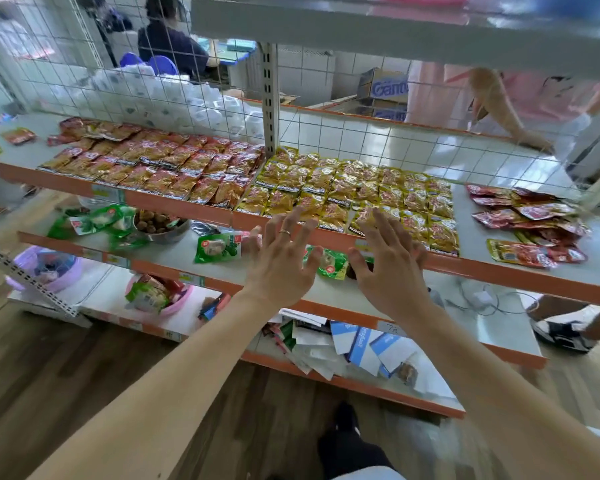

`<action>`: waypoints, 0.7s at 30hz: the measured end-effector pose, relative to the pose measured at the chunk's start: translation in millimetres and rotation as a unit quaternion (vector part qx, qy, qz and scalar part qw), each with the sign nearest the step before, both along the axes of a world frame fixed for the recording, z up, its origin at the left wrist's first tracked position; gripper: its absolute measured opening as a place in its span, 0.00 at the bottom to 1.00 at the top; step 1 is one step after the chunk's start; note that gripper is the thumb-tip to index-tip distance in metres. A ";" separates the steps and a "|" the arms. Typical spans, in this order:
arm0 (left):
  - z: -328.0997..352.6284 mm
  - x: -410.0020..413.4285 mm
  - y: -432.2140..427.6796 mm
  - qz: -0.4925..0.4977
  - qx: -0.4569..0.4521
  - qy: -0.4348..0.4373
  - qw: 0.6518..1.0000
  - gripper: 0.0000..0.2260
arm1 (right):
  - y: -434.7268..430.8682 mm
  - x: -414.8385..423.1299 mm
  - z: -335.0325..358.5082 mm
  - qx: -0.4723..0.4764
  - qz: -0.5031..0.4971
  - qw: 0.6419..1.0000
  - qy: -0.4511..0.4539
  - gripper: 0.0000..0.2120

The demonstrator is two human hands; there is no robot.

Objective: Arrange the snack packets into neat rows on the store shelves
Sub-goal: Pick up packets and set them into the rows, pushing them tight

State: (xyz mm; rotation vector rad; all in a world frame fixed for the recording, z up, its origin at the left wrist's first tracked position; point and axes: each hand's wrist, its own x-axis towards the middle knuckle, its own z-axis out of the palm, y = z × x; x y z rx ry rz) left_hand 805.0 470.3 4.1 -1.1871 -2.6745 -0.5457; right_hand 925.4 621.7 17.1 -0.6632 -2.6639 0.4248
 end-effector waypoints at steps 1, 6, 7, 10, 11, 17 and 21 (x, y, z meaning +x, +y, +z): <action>0.7 3.2 4.0 -0.006 0.002 -0.006 1.000 0.23 | 4.4 4.4 0.1 -0.005 -0.004 1.000 -0.002 0.25; -2.9 21.0 32.6 -0.007 -0.012 -0.011 1.000 0.23 | 32.8 25.0 -6.5 -0.011 -0.018 1.000 -0.013 0.26; -4.0 23.0 40.5 -0.007 -0.017 -0.014 1.000 0.24 | 40.9 27.9 -8.4 -0.013 -0.018 1.000 -0.016 0.26; -8.3 30.1 67.5 -0.021 -0.016 -0.029 0.999 0.24 | 69.0 35.0 -13.2 -0.019 -0.016 0.999 -0.027 0.27; -9.4 32.5 78.4 -0.026 -0.013 -0.031 0.999 0.24 | 79.5 37.8 -13.7 -0.021 -0.017 0.999 -0.030 0.27; -6.1 53.3 163.5 -0.027 0.003 -0.051 0.998 0.25 | 159.6 56.7 -11.7 -0.005 -0.012 0.999 -0.040 0.27; -7.3 68.3 227.9 -0.033 0.006 -0.068 0.997 0.25 | 220.3 64.2 -14.4 -0.012 -0.014 0.999 -0.048 0.27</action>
